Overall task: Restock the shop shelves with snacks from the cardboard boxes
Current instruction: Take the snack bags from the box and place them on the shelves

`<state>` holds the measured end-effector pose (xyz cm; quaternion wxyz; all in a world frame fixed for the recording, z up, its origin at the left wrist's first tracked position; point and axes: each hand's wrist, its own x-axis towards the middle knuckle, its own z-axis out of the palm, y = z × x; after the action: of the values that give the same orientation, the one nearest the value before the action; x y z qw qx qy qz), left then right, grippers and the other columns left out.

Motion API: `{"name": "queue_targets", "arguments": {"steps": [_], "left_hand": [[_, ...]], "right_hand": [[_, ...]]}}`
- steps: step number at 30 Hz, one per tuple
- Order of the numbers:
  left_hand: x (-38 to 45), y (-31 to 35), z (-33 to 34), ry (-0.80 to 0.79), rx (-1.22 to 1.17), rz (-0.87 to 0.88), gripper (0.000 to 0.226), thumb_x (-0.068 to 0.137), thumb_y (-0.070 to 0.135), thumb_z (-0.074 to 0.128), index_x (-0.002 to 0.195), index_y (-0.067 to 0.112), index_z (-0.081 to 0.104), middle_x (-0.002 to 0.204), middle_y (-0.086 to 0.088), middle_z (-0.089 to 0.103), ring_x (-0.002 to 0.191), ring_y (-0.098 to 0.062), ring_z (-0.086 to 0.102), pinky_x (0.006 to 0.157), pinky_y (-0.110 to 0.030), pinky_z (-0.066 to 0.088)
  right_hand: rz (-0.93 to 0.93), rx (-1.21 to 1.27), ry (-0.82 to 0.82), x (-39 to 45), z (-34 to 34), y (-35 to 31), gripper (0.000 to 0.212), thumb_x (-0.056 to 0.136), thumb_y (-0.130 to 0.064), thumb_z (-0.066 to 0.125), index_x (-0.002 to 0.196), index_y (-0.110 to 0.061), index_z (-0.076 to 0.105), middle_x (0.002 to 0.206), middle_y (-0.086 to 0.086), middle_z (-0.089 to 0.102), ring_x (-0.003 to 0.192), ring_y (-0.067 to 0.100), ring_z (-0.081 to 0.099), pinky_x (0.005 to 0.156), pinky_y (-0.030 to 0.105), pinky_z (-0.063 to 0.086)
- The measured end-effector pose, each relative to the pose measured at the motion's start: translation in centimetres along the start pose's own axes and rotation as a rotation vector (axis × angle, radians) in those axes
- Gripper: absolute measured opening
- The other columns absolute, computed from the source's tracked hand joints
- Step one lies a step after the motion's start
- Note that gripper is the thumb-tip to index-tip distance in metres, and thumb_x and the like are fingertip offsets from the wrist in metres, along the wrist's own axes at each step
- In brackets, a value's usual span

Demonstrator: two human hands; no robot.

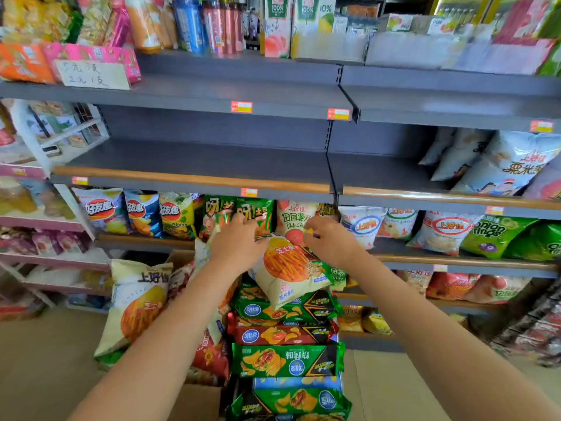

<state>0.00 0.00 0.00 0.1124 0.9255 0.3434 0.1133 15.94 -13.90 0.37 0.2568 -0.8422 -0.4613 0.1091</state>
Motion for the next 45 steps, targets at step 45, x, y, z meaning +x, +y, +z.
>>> {"name": "queue_targets", "arguments": {"steps": [45], "left_hand": [[25.4, 29.4, 11.8, -0.007, -1.020, -0.050, 0.072, 0.069, 0.059, 0.074, 0.131, 0.024, 0.062, 0.113, 0.007, 0.070, 0.103, -0.011, 0.067, 0.083, -0.021, 0.051]], "right_hand": [[0.259, 0.728, 0.269, 13.3, -20.5, 30.0, 0.033, 0.086, -0.043, 0.074, 0.111, -0.023, 0.067, 0.105, -0.003, 0.072, 0.094, 0.009, 0.067, 0.076, 0.017, 0.052]]}}
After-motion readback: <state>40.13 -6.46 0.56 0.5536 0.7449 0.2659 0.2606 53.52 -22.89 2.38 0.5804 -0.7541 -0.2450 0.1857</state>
